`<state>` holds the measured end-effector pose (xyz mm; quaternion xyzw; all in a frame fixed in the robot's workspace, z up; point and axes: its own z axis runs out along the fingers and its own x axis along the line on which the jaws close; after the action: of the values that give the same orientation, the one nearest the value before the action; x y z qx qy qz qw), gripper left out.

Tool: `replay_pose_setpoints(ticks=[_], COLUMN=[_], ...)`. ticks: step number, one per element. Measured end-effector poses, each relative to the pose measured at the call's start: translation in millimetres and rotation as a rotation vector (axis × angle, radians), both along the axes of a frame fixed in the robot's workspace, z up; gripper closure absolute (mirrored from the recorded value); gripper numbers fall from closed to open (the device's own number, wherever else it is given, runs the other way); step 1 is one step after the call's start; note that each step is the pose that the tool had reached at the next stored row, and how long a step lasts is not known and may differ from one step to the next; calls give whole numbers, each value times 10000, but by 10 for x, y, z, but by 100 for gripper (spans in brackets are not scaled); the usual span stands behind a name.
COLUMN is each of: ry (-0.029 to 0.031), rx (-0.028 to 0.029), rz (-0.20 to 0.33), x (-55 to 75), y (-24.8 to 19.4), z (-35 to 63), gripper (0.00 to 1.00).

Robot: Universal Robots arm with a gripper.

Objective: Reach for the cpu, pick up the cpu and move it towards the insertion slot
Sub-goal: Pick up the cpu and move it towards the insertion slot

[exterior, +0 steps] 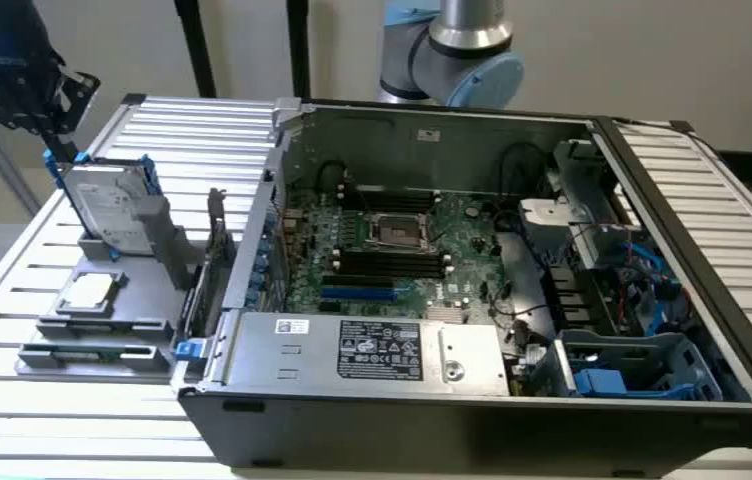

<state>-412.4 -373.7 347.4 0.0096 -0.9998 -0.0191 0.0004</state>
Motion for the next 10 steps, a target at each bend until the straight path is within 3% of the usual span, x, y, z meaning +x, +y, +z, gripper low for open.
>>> replay_pose_setpoints(ticks=[10], ry=[1], rx=[0], rz=[0], x=[0], y=[0], z=[0], gripper=[89])
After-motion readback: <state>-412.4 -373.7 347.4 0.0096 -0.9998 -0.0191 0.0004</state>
